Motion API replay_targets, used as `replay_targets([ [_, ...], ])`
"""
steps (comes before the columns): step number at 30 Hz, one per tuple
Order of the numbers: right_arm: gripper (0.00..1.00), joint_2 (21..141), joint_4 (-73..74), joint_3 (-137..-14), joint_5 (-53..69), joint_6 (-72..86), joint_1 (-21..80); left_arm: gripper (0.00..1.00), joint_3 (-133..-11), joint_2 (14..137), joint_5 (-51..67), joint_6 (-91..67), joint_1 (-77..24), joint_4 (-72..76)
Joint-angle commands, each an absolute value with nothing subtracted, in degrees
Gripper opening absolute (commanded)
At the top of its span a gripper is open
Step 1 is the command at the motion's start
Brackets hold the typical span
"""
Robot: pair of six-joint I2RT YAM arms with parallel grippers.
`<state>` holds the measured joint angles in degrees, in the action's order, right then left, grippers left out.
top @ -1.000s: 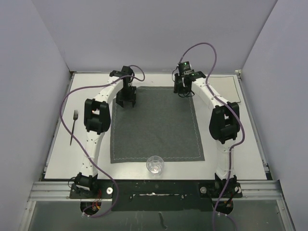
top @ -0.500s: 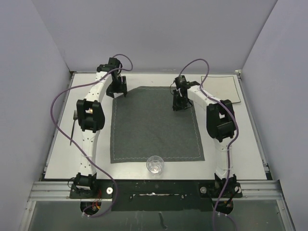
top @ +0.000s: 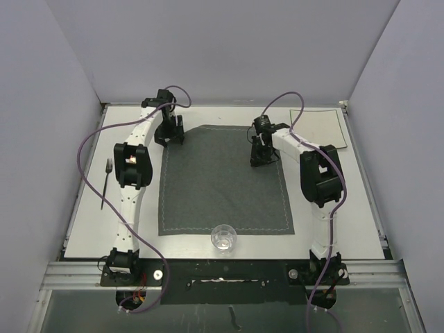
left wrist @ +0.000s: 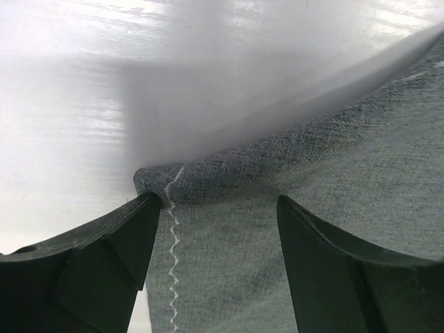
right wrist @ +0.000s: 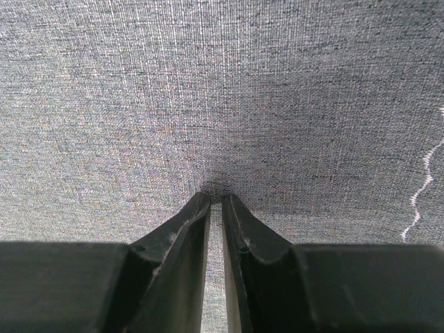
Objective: Set the dinner table for one person
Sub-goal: Flatten out the napkin at the center of the board.
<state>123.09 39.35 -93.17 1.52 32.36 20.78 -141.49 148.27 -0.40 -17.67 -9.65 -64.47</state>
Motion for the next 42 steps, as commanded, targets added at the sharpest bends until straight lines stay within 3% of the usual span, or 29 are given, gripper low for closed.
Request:
replay_targets([
  [1, 0.16, 119.6, 39.8, -91.9, 2.0, 33.6, 22.1, 0.68, -144.1, 150.6, 1.6, -18.3, -9.3, -62.7],
  [7, 0.16, 120.2, 40.3, -93.0, 2.1, 33.6, 22.8, 0.68, -143.5, 151.0, 1.7, -18.3, -9.3, -62.7],
  [10, 0.16, 120.4, 40.7, -93.2, 2.0, 33.6, 22.9, 0.63, -142.6, 150.2, 1.7, -18.2, -9.4, -62.4],
  [12, 0.16, 120.4, 40.7, -93.2, 2.0, 33.6, 22.8, 0.46, -141.5, 149.3, 2.4, -18.2, -9.4, -62.0],
  [15, 0.16, 120.5, 40.8, -93.4, 2.1, 33.7, 22.9, 0.04, -140.0, 148.1, 3.4, -18.6, -9.7, -61.9],
  [16, 0.16, 120.5, 40.9, -93.5, 2.1, 33.8, 22.9, 0.0, -139.7, 147.8, 3.3, -18.3, -10.0, -62.0],
  [29, 0.15, 121.7, 43.2, -97.7, 2.3, 33.7, 23.5, 0.0, -132.6, 140.8, -12.1, -12.1, -20.8, -60.9],
  [42, 0.15, 123.2, 45.8, -101.4, 3.1, 32.6, 23.5, 0.0, -126.8, 134.9, -29.4, -17.3, -28.7, -60.0],
])
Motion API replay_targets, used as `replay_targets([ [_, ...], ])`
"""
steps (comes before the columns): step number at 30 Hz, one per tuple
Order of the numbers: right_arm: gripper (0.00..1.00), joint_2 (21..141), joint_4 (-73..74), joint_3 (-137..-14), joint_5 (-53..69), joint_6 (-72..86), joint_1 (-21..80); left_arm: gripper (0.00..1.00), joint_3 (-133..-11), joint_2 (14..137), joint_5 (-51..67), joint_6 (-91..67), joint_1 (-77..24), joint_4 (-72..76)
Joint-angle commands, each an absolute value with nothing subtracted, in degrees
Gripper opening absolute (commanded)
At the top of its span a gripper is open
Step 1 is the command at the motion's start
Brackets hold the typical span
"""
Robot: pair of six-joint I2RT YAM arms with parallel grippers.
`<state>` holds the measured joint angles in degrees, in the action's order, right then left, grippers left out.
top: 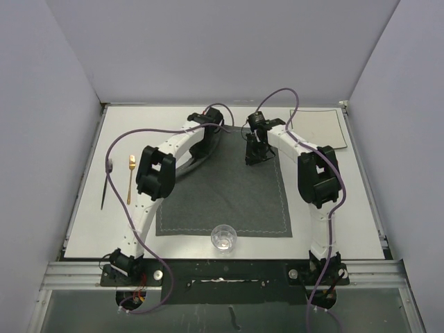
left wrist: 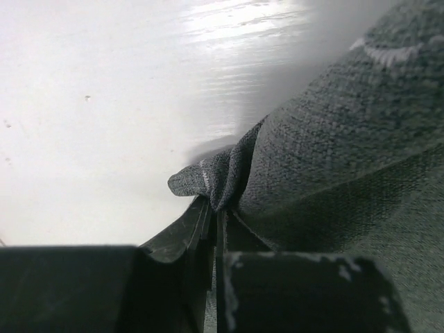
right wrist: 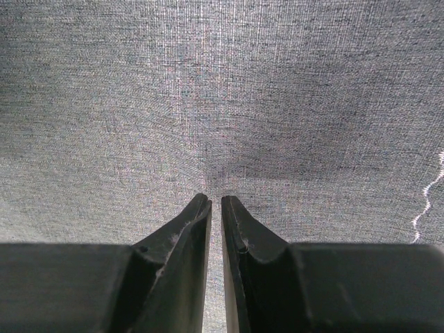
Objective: Set the dinner table for one person
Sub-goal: Flatten out the napkin at the center of the board.
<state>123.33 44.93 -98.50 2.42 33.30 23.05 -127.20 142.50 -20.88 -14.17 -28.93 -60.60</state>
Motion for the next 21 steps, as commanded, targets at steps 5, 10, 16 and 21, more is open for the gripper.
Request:
replay_targets([
  [5, 0.15, 123.5, 46.0, -101.8, 4.0, 32.5, 23.5, 0.0, -127.7, 133.4, -30.6, -15.8, -28.6, -58.5],
  [10, 0.15, 124.3, 46.0, -102.8, 5.5, 32.4, 23.5, 0.0, -136.3, 135.8, -32.4, -14.2, -28.6, -62.5],
  [16, 0.15, 126.1, 47.1, -105.3, 7.2, 32.3, 23.5, 0.0, -131.1, 131.4, -31.0, -14.1, -31.4, -60.9],
  [21, 0.15, 127.5, 48.1, -107.5, 7.9, 32.2, 23.5, 0.0, -122.2, 127.7, -27.6, -16.6, -34.0, -59.5],
])
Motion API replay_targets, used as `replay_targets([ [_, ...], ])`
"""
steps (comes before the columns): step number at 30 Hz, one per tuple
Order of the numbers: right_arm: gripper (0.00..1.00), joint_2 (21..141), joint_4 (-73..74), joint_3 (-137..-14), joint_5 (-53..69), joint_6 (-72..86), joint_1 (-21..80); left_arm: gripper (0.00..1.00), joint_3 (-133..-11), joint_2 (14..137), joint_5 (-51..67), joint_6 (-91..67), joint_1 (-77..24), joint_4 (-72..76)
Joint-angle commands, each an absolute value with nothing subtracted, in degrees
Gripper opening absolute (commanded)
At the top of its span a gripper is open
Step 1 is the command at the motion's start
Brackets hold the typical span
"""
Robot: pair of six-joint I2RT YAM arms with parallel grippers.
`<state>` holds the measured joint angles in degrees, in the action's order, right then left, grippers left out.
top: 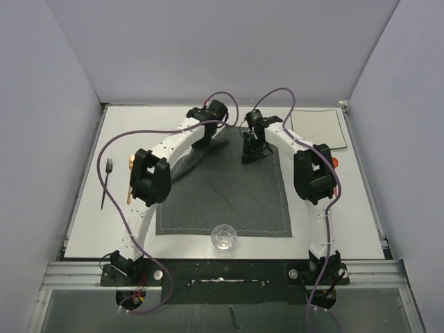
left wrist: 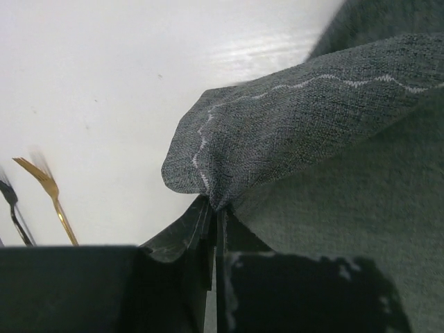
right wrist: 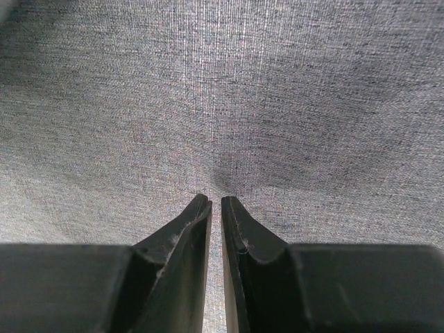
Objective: Set the dinner table for one person
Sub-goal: Flatten out the napkin at the center of the board.
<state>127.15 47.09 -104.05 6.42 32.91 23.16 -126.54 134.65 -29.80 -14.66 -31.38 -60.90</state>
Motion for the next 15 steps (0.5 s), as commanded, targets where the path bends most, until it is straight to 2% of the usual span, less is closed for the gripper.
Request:
replay_targets([
  [1, 0.15, 127.8, 48.3, -107.8, 7.9, 32.2, 23.5, 0.0, -121.1, 127.7, -26.7, -17.4, -34.2, -60.1],
  [4, 0.15, 128.2, 48.6, -108.4, 8.1, 32.2, 23.5, 0.02, -117.8, 128.1, -24.5, -19.2, -35.4, -61.1],
  [6, 0.15, 128.6, 48.8, -109.0, 8.2, 32.2, 23.5, 0.1, -115.9, 128.7, -23.3, -19.9, -36.1, -61.2],
  [8, 0.15, 129.0, 49.2, -109.9, 8.2, 32.0, 23.5, 0.39, -115.0, 129.5, -22.3, -20.6, -36.7, -61.6],
  [9, 0.15, 129.2, 49.5, -110.2, 8.1, 31.9, 23.4, 0.5, -114.8, 129.7, -22.3, -20.9, -36.9, -61.9],
  [10, 0.15, 129.4, 49.7, -110.5, 8.0, 31.8, 23.4, 0.57, -114.7, 129.9, -22.2, -21.0, -36.9, -61.8],
  [15, 0.15, 129.6, 50.3, -110.9, 7.6, 31.4, 23.1, 0.66, -116.5, 128.5, -22.0, -20.1, -36.7, -61.2],
])
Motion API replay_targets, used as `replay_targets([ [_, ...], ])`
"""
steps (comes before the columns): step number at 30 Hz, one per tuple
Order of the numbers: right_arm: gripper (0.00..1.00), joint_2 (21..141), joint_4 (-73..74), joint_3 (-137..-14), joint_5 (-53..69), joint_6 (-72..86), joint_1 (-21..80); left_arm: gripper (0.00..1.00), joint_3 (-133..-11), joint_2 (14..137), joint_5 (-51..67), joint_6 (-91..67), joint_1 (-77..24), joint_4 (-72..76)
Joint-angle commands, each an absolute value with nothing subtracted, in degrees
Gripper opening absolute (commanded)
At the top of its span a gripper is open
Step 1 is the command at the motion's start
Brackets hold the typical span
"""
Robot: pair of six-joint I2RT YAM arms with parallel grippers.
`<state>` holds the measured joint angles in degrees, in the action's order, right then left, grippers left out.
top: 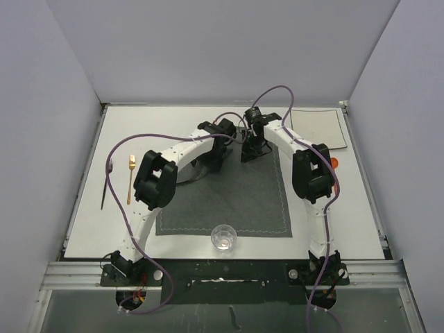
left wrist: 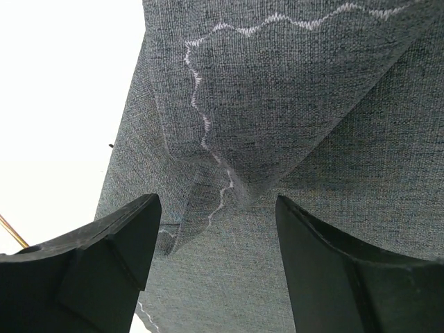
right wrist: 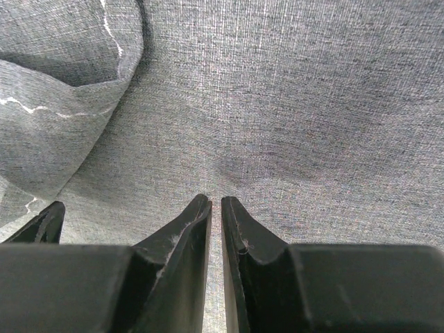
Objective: Set the dinner table for one person
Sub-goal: Flatten out the napkin at the center of the board.
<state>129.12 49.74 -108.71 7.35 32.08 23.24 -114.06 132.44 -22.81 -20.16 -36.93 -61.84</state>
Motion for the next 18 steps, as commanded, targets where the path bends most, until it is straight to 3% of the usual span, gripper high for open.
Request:
replay_targets([
  [1, 0.15, 129.6, 50.3, -110.8, 7.6, 31.4, 23.1, 0.67, -117.1, 128.1, -21.3, -19.7, -36.1, -60.6],
  [13, 0.14, 130.5, 50.1, -108.8, 7.6, 31.3, 22.9, 0.63, -121.2, 127.5, -3.2, -21.7, -25.4, -53.0],
  [18, 0.14, 130.4, 49.7, -108.0, 7.8, 31.3, 22.9, 0.57, -115.4, 125.8, 7.2, -26.4, -20.6, -44.3],
])
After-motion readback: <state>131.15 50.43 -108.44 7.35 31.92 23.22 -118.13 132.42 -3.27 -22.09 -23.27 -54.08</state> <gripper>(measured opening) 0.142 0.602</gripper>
